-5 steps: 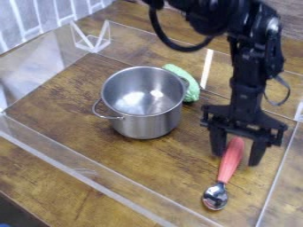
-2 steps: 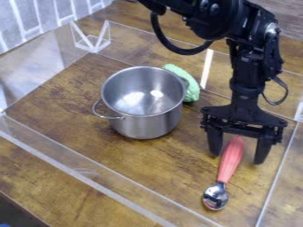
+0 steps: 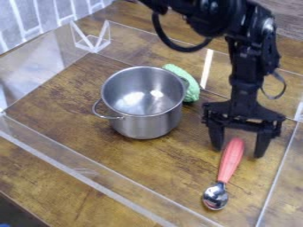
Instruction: Move the pink spoon to the left
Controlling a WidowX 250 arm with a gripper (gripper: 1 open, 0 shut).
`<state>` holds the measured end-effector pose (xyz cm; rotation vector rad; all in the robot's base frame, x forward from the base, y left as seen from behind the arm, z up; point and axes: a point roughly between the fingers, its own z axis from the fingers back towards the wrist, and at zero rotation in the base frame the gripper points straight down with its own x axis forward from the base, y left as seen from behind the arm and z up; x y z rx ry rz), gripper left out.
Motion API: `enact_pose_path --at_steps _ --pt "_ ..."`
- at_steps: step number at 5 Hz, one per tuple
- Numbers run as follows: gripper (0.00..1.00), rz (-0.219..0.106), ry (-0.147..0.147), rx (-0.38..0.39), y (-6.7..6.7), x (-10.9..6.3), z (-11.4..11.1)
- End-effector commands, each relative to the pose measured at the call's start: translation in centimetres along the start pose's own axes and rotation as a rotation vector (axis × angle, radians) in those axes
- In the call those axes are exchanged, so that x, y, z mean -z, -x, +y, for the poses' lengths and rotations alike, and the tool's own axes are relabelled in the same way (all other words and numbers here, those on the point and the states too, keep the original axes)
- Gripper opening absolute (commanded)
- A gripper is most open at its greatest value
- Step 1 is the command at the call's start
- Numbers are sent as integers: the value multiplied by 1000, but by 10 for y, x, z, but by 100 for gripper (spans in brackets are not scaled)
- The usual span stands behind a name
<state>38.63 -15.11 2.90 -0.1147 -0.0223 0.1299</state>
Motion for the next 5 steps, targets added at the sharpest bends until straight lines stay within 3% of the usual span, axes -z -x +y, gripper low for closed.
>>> enact_pose_path --at_steps 1,4,5 --pt "100 -63 37 -17 -13 -22 2" --pt "100 -46 37 -72 -12 -24 5" --pt "0 -37 21 -113 -2 -23 3"
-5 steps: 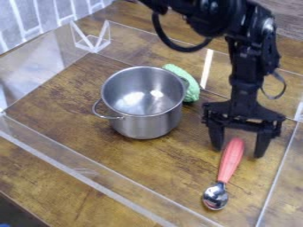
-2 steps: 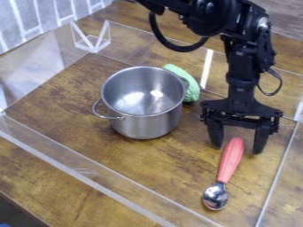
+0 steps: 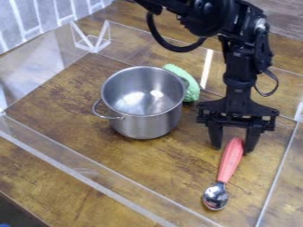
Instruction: Move the pink spoon to the left
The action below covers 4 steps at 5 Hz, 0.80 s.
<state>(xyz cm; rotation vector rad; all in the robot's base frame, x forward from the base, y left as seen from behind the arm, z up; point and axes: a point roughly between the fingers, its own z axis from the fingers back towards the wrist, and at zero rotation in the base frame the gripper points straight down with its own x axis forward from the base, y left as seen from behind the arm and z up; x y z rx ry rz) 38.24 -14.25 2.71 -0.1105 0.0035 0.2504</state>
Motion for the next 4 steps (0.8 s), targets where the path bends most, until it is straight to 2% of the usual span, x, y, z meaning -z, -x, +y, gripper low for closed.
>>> enact_pose_path --at_steps 1,3,4 --pt "0 -54 23 -27 5 -24 -7" --pt "0 -27 0 113 26 -47 -17" --pt "0 -25 -5 119 21 -69 -20"
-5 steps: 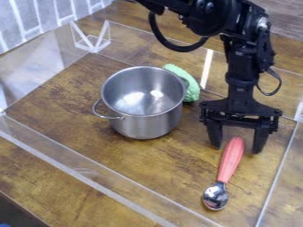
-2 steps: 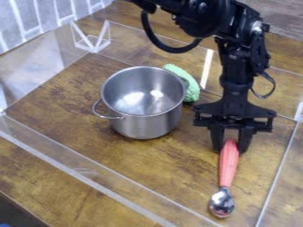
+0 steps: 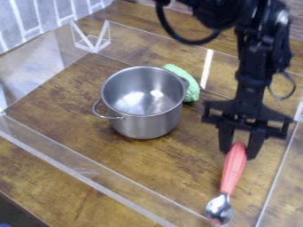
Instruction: Move the pink spoon to the left
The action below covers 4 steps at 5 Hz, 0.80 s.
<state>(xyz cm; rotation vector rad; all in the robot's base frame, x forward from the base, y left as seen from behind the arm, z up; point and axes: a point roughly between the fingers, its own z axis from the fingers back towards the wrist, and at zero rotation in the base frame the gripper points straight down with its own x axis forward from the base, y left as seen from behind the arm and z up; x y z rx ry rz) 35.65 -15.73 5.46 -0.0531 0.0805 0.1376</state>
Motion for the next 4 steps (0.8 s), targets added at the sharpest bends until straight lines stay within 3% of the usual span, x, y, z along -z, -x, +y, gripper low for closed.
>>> enact_pose_path --at_steps 1,3,4 --pt "0 -115 55 12 -9 -79 -6" --pt "0 -176 30 93 -5 -123 26" --pt "0 -193 30 18 -1 -124 30"
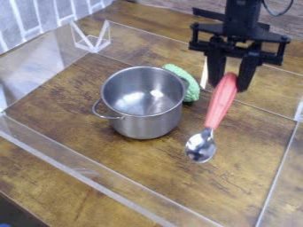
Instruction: Move the pink spoon to the left
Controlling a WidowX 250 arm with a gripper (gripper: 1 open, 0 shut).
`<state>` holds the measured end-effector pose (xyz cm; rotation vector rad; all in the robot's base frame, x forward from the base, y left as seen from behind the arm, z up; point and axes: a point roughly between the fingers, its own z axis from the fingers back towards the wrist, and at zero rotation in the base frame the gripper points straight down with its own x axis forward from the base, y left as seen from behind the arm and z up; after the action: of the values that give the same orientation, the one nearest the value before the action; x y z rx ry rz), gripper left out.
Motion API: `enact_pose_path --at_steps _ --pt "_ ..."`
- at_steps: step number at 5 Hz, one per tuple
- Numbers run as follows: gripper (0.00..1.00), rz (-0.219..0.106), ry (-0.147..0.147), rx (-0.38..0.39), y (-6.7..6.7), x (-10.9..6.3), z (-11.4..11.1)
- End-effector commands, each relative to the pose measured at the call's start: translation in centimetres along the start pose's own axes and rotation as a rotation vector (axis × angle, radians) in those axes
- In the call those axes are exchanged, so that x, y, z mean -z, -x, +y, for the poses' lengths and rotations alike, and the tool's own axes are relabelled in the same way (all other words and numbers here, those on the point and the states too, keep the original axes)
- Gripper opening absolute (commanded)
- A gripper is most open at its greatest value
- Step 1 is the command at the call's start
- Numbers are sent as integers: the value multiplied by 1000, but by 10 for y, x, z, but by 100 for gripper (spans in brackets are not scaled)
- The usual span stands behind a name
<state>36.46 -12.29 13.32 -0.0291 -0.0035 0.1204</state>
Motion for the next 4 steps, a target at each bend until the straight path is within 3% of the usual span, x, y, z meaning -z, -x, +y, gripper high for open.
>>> enact_pose_path --at_steps 1,2,4 --pt "100 -118 40 -74 4 -47 5" --pt "100 -112 38 -95 12 -26 3" --pt "100 -128 25 -120 38 15 19"
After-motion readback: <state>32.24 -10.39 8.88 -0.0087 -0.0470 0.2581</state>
